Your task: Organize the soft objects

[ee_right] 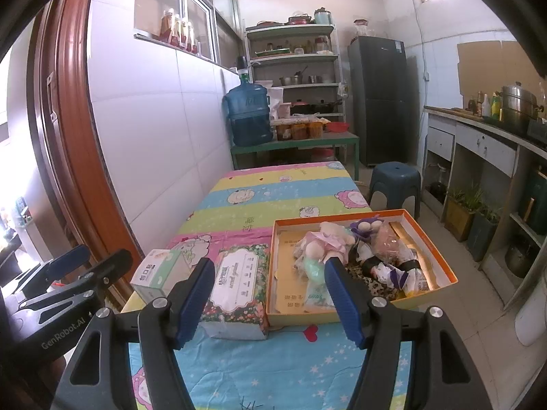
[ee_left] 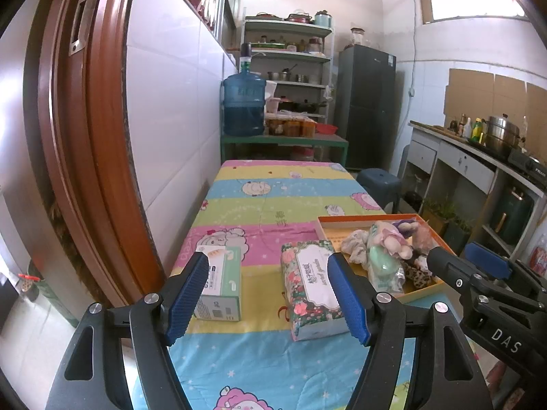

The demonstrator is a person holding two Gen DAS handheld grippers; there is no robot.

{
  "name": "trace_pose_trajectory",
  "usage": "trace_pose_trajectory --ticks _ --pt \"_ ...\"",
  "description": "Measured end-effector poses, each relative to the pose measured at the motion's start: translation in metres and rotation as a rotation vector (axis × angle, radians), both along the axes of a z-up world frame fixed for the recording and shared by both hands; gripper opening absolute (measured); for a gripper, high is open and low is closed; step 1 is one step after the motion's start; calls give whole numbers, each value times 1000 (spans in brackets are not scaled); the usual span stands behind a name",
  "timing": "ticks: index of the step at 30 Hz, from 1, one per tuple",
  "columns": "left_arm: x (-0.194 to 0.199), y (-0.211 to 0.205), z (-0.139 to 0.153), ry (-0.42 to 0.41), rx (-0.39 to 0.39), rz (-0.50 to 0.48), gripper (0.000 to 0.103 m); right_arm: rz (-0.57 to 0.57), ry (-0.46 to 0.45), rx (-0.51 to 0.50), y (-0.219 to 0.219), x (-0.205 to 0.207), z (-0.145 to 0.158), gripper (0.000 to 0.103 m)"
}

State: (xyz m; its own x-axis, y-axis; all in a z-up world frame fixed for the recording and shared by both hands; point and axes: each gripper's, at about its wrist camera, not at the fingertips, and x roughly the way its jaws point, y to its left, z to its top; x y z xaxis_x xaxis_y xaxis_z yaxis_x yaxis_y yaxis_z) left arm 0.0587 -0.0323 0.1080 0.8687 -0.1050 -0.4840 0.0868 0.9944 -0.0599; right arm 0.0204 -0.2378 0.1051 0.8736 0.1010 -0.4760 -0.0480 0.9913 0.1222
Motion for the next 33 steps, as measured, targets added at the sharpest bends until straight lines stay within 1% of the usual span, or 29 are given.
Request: trace_pose_trajectory --ticks 33 --pt "3 0 -9 12 6 2 74 3 7 2 2 3 -6 66"
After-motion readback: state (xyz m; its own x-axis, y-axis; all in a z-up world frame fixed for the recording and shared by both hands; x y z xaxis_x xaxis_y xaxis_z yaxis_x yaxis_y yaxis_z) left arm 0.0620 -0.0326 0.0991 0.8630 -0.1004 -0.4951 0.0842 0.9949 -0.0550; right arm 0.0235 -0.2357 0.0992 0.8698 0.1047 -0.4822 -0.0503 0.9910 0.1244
